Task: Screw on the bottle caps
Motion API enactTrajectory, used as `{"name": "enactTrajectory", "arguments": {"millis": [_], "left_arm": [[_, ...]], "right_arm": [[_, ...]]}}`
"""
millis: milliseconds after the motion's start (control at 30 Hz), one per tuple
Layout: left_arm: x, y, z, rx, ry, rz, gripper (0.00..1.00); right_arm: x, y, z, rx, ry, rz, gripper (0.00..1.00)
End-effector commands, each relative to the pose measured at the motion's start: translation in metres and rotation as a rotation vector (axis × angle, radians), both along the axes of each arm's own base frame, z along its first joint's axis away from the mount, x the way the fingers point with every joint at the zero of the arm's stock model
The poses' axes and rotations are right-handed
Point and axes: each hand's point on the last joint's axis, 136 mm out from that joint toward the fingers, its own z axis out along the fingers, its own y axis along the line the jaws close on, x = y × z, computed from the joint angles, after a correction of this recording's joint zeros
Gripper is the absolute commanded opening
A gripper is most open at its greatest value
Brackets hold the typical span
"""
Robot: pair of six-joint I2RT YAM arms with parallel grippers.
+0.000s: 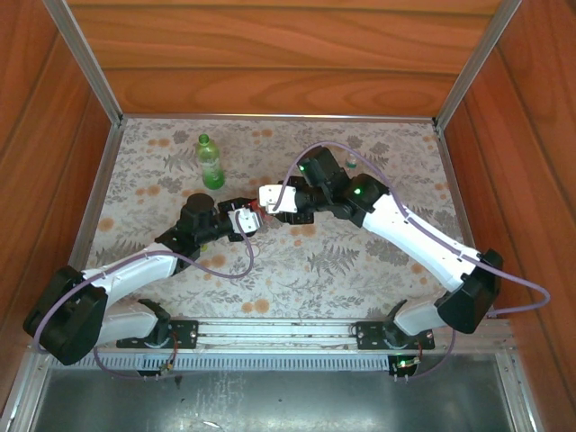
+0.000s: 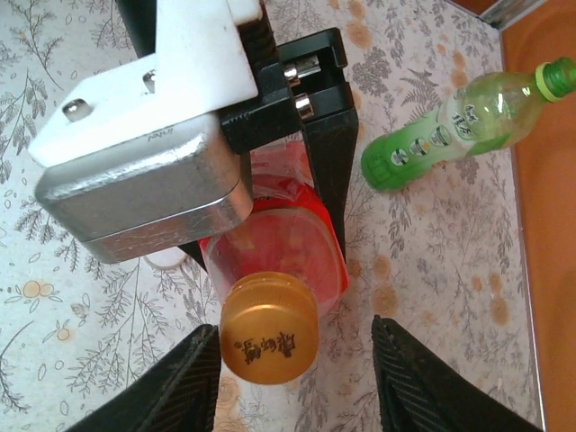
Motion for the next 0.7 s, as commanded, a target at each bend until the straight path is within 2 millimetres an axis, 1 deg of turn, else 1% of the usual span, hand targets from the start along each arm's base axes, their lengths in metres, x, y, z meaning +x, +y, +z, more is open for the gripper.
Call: {"name": "enactTrajectory", "arguments": {"millis": [0, 133, 267, 400, 500, 667], "left_arm": [[-0.004, -0.003, 0.011, -0.018, -0.039, -0.025, 0.56], [-0.005, -0.003, 0.014, -0.025, -0.041, -0.029, 0.56], [-0.005, -0.003, 0.012, -0.022, -0.039, -0.027, 0.56], [-0.005, -0.003, 0.012, -0.021, -0.038, -0.027, 0.56], [-0.004, -0.003, 0.012, -0.020, -0.038, -0.025, 0.56], [-0.004, -0.003, 0.012, -0.020, -0.039, -0.026, 0.56]], "right_arm": [[-0.003, 0.001, -0.005, -0.039, -0.013, 0.074, 0.48], [-0.003, 0.001, -0.013, -0.063, 0.009, 0.078, 0.46], [-0.005, 0.003, -0.013, -0.059, 0.027, 0.081, 0.42], [-0.013, 0.003, -0.010, -0.040, 0.062, 0.101, 0.43], [-0.016, 0.000, -0.016, -0.062, 0.083, 0.106, 0.45], [-0.016, -0.001, -0.021, -0.078, 0.095, 0.094, 0.44]]}}
